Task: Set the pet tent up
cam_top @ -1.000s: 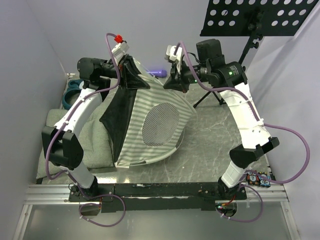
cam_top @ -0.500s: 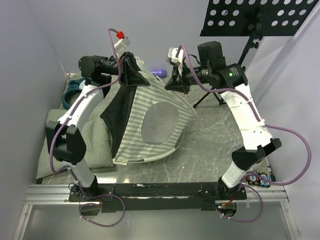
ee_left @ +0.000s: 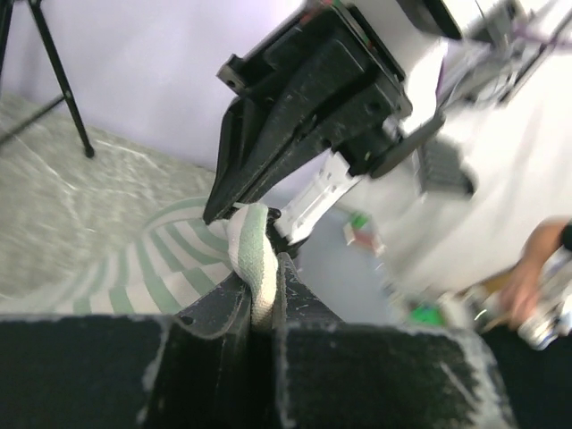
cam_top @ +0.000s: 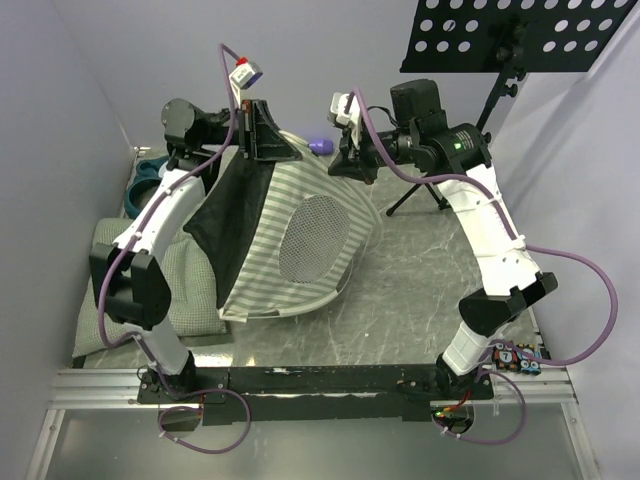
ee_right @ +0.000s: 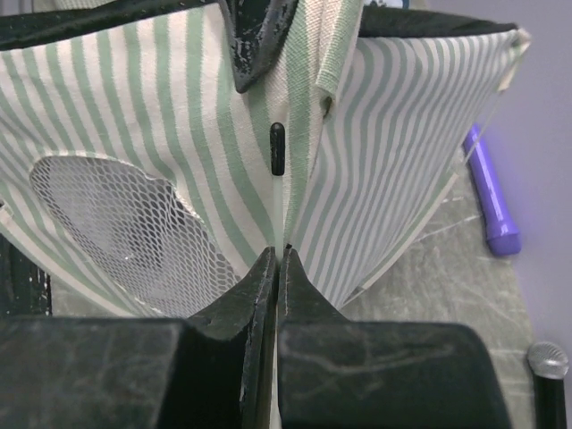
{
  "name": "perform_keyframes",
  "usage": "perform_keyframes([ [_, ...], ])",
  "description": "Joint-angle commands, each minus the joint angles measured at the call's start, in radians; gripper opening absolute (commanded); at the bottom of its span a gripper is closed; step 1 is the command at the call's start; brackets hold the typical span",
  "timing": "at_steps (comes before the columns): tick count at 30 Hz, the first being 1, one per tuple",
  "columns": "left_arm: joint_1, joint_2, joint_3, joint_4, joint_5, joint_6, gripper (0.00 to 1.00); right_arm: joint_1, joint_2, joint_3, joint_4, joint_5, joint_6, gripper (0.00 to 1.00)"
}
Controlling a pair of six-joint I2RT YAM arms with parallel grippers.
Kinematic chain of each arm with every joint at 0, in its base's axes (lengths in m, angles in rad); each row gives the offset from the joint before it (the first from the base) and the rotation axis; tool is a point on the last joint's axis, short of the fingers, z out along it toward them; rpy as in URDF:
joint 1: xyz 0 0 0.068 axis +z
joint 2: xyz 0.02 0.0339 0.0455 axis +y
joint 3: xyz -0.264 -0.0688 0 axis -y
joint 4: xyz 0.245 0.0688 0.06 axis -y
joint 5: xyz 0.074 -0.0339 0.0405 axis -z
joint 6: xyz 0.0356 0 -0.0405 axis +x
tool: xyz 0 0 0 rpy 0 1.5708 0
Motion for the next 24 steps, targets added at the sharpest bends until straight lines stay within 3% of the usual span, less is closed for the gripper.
perform_keyframes([
  [1, 0.02, -0.161, -0.067, -0.118, -0.177, 0.018, 0.01, 0.002, 0.018, -0.028, -0.185, 0.087, 0.018, 0.0],
  [5, 0.009, -0.198, -0.145, 0.107, -0.116, -0.008, 0.01, 0.008, 0.021, -0.037, -0.179, 0.085, 0.022, 0.0],
  [24, -0.031, -0.195, -0.161, 0.125, -0.088, -0.016, 0.01, 0.022, 0.039, 0.003, -0.17, 0.098, 0.018, 0.0],
])
